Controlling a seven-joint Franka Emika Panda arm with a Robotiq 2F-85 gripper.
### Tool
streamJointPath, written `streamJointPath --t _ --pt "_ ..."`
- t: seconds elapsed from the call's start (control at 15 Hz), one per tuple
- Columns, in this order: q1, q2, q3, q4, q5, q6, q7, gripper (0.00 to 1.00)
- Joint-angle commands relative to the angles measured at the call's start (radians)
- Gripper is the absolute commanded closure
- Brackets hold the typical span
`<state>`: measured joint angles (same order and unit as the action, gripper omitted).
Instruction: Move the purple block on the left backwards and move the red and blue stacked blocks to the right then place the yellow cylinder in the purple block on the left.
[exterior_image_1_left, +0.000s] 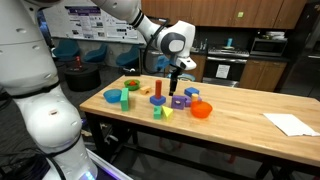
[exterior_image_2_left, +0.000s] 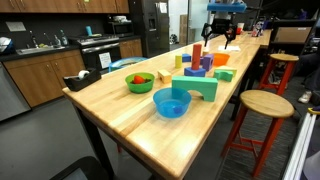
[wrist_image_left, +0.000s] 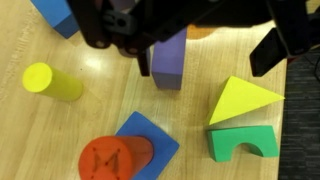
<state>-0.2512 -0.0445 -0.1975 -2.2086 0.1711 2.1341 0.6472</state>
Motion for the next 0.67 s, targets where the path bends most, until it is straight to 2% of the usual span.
streamJointPath --t 0.0,0.6 --pt "0.006 0.066 -0.014 0.025 0.046 0.043 0.023 0.00" --pt "0.021 0.146 -0.015 0.079 0.046 0.084 0.055 0.00"
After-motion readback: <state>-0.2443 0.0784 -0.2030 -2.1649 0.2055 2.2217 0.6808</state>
